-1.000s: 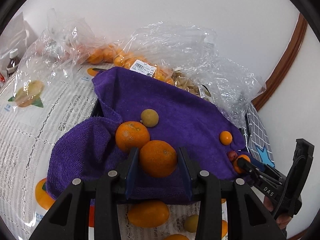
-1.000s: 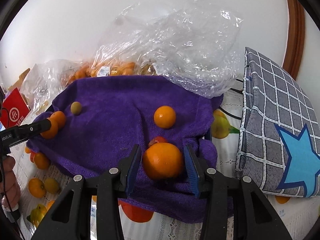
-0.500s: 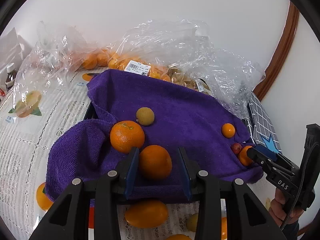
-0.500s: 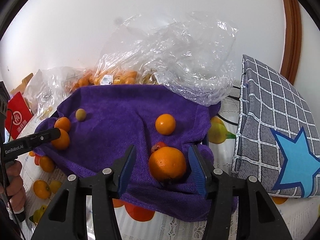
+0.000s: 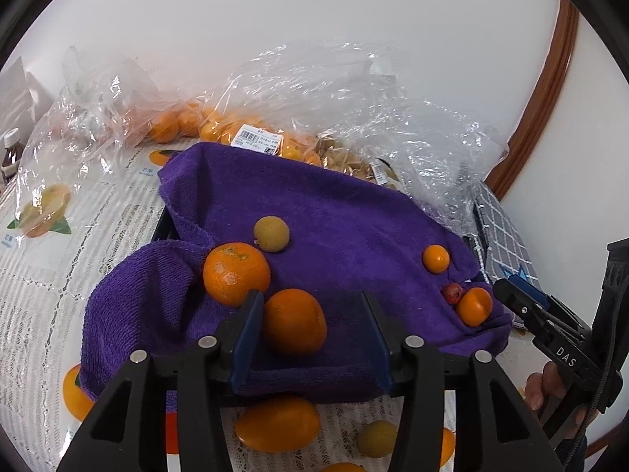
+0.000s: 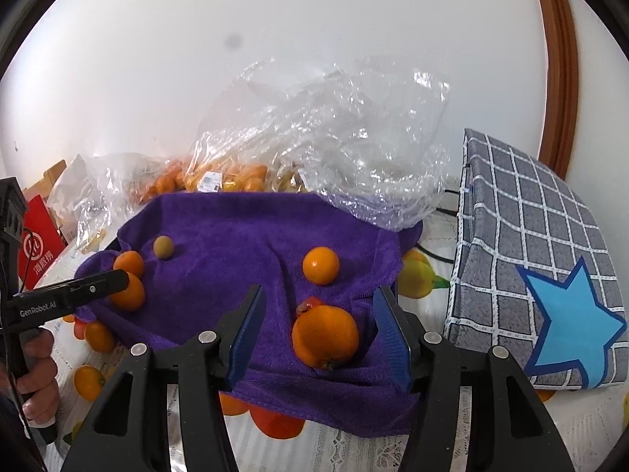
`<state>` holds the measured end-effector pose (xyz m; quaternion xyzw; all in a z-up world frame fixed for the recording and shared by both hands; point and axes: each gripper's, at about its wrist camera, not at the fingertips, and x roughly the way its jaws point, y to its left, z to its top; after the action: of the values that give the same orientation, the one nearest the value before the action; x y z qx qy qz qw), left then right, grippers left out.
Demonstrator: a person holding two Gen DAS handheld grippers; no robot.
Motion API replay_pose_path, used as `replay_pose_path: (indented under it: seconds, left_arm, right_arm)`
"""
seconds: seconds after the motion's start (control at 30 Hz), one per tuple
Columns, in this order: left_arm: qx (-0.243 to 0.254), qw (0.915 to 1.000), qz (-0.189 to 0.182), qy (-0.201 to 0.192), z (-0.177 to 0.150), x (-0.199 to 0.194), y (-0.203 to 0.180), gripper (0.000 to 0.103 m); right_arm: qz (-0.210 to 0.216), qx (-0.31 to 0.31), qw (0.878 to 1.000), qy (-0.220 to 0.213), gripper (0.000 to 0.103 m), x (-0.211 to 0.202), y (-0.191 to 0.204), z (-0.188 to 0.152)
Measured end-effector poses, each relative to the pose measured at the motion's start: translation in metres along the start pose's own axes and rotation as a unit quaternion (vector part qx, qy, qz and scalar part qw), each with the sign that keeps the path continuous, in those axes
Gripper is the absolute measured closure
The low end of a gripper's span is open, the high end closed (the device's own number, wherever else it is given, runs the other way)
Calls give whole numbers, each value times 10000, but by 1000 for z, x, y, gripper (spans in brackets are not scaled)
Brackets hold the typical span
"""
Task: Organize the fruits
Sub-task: 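Open the right gripper to release its orange while the left gripper releases its orange, then grasp a small orange with the right gripper while the left gripper grasps an oval orange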
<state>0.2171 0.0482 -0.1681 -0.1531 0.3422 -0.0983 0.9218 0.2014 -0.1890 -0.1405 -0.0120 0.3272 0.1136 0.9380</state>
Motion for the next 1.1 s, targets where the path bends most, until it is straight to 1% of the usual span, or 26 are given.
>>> replay_pose_path:
  seconds: [0.07, 0.17, 0.3, 0.47, 0.53, 0.6, 0.77, 0.83, 0.93, 1.03, 1.1]
  left_arm:
    - [6, 9999, -48, -95, 0, -4, 0, 49]
    - [4, 9996, -103, -251, 0, -10, 0, 46]
    - [18, 9993, -94, -356, -1, -19, 3, 46]
    - [74, 9985, -108, -523, -2, -40, 6, 46]
    - [95, 9984, -178, -521, -6, -51, 10, 46]
    - [165, 9983, -159, -538, -12, -59, 12, 46]
    - [269, 9979, 244, -540, -35, -80, 27, 46]
    - [191, 9979, 323, -532, -43, -87, 35, 47]
    - [-35, 9990, 210, -389, -53, -93, 45, 48]
    - [104, 9984, 405, -382, -58, -93, 41, 48]
    - [169, 9990, 312, -279, -58, -90, 38, 48]
  right_arm:
    - [-17, -16, 10000, -93, 46, -5, 2, 1]
    - [76, 43, 9999, -121, 46, -13, 5, 2]
    - [92, 88, 9999, -21, 46, -21, 13, -3]
    - [379, -2, 9992, 128, 46, -35, 29, -16]
    - [434, -127, 9988, 178, 46, -41, 40, -23]
    - [533, -207, 9980, 260, 46, -44, 49, -29]
    - [842, -374, 9945, 492, 46, -45, 72, -48]
    - [959, -426, 9927, 600, 46, -41, 81, -55]
    - [1176, -381, 9890, 817, 46, -32, 86, -61]
    - [1167, -355, 9868, 1063, 47, -19, 89, -66]
    - [1137, -386, 9858, 1171, 49, -12, 93, -67]
